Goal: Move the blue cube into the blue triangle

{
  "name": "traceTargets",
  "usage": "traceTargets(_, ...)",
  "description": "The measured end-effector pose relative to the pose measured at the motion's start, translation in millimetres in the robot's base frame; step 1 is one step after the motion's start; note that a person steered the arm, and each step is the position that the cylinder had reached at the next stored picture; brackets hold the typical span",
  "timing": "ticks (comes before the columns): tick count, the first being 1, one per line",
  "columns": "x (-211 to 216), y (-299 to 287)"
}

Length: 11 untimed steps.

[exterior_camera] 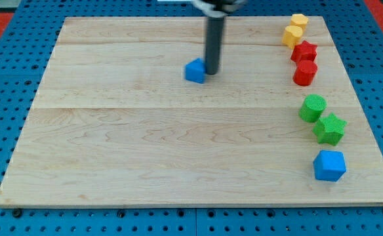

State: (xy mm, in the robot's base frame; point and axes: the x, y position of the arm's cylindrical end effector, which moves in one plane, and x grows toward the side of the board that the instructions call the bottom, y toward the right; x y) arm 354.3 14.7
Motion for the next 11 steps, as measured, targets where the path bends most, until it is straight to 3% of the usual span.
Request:
traceTargets(1,108,42)
traceTargets(2,221,121)
traceTargets(3,264,167)
traceTargets(4,237,237)
traceTargets(5,225,196)
traceTargets(6,206,82)
traceTargets(8,103,-13)
traceTargets(9,60,-13)
traceTargets(10,58,36)
traceTargets(11,56,143)
